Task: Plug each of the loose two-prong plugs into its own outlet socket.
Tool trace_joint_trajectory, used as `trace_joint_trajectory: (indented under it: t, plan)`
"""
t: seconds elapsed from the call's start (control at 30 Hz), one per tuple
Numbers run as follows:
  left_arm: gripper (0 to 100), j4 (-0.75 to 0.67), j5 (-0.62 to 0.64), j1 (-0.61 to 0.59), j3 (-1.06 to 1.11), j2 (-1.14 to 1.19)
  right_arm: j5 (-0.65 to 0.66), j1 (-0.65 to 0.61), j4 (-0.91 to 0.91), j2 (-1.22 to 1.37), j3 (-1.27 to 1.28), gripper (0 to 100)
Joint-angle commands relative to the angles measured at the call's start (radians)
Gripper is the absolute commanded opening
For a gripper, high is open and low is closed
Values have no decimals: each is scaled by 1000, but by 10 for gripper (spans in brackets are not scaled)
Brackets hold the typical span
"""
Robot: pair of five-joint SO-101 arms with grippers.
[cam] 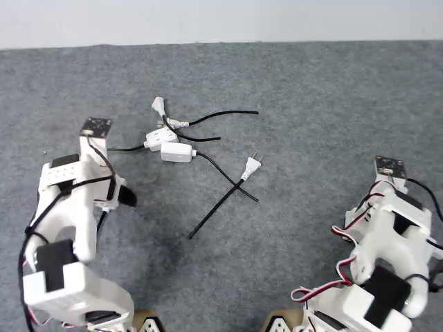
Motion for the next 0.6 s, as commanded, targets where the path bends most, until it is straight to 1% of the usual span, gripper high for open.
trace_joint_trajectory:
  t: [0.0, 0.1, 0.23, 0.27, 0.3, 0.33, 0.4, 0.57]
  plan:
    - [288, -14, -81, -2, -45, 25, 3, 12, -22, -36, -2, 79]
    - [204, -14, -84, 3, -44, 18, 3, 12, -22, -36, -2, 79]
    - [18, -12, -78, 43, -42, 18, 3, 12, -22, -36, -2, 78]
    - [6, -2, -74, 55, -36, 17, 3, 12, -22, -36, -2, 78]
    - [20, 21, -46, 74, -28, 14, 3, 12, -22, -36, -2, 78]
    - [18, 40, 0, 94, -22, 8, 3, 12, -22, -36, -2, 78]
    - [13, 69, 132, 140, -18, -6, 3, 12, -22, -36, -2, 78]
    - [14, 94, 523, 229, -58, -61, 3, 12, -22, -36, -2, 78]
